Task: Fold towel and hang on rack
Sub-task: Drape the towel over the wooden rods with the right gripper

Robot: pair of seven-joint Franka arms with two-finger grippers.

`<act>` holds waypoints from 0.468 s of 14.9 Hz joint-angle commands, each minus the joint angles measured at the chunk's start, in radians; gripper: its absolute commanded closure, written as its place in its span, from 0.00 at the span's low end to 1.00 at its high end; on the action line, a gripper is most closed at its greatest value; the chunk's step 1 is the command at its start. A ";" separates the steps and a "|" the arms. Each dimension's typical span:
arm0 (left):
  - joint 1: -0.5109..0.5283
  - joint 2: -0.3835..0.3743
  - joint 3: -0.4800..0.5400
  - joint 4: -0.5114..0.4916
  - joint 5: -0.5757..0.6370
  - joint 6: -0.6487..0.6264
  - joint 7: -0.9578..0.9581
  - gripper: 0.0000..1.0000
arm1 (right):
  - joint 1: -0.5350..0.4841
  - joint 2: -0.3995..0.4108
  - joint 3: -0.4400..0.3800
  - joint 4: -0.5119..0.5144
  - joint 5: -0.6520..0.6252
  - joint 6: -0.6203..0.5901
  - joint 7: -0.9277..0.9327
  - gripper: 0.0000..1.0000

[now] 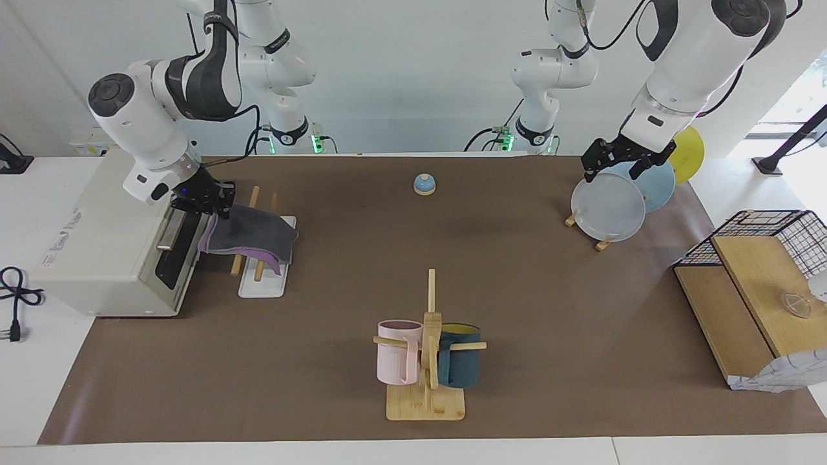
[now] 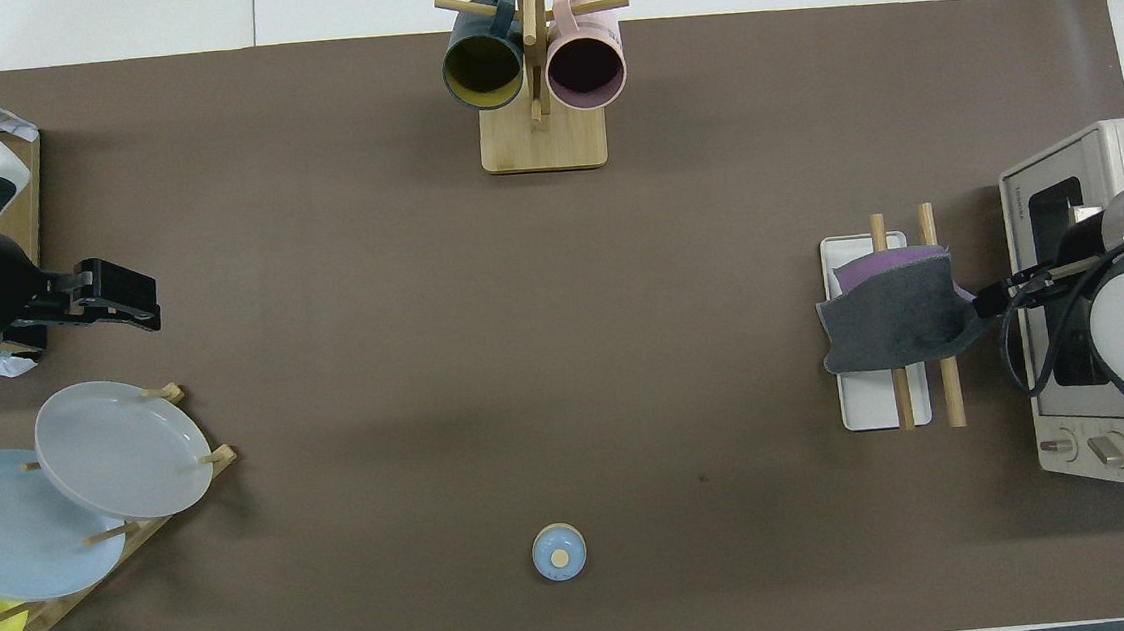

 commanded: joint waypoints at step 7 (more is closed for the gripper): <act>-0.015 -0.011 0.015 0.002 0.007 0.030 0.007 0.00 | 0.003 -0.001 0.015 0.220 -0.085 -0.162 0.003 0.00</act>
